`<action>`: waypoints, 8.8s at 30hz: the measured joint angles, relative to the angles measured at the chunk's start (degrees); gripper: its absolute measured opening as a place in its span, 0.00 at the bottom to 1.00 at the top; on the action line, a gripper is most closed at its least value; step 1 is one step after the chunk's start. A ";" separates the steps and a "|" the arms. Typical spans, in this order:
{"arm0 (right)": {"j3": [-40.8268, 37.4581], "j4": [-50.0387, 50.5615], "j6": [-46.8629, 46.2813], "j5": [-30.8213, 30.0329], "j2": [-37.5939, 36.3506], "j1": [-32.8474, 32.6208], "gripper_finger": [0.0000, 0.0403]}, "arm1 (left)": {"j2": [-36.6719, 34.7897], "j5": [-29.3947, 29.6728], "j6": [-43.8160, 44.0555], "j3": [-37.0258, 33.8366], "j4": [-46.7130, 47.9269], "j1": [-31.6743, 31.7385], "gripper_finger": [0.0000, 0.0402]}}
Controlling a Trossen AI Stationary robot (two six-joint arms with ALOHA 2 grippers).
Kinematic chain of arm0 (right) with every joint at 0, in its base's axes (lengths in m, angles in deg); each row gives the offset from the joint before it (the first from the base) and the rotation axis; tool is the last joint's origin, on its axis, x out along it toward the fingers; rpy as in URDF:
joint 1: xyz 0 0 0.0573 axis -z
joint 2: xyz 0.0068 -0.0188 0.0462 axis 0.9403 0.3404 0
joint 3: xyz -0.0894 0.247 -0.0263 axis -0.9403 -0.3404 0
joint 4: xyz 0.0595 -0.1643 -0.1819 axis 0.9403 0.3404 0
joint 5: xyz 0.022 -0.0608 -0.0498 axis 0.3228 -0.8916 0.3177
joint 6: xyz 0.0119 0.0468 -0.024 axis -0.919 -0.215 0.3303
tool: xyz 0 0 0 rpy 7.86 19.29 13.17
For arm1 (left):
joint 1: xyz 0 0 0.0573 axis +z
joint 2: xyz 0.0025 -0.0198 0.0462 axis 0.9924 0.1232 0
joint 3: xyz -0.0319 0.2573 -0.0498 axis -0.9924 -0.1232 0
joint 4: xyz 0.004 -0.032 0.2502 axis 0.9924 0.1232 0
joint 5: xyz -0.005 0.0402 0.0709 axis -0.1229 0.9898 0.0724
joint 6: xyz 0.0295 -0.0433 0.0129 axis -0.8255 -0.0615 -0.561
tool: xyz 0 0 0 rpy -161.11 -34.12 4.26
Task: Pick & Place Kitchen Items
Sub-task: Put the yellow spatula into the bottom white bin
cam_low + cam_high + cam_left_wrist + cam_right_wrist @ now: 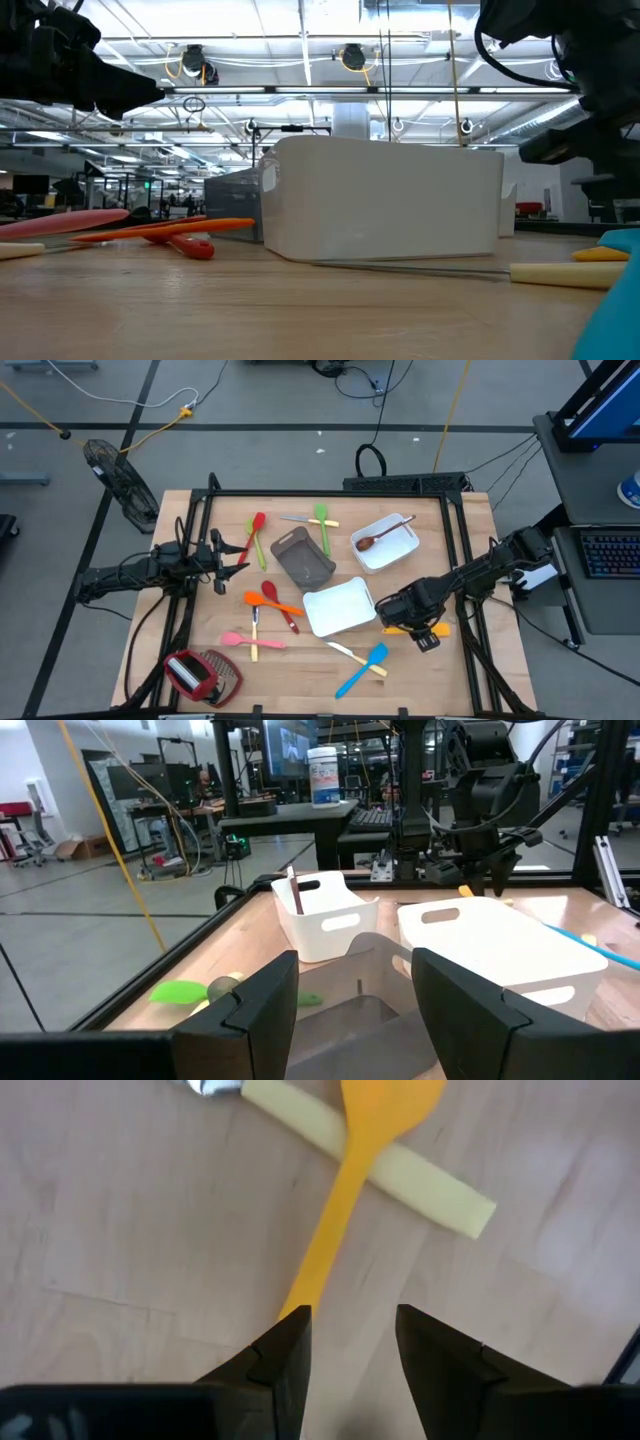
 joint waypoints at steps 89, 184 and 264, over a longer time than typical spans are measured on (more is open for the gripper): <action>-12.15 -14.12 12.10 2.08 0.00 2.93 0.35 | 0.00 0.01 0.39 0.00 0.00 -0.02 0.50; -12.17 -7.20 17.50 -1.71 0.04 2.93 0.18 | 0.00 0.00 0.39 0.00 0.04 -0.02 0.50; -12.16 -11.68 19.02 -0.96 0.04 2.89 0.09 | 0.00 0.00 0.41 0.00 0.02 -0.02 0.50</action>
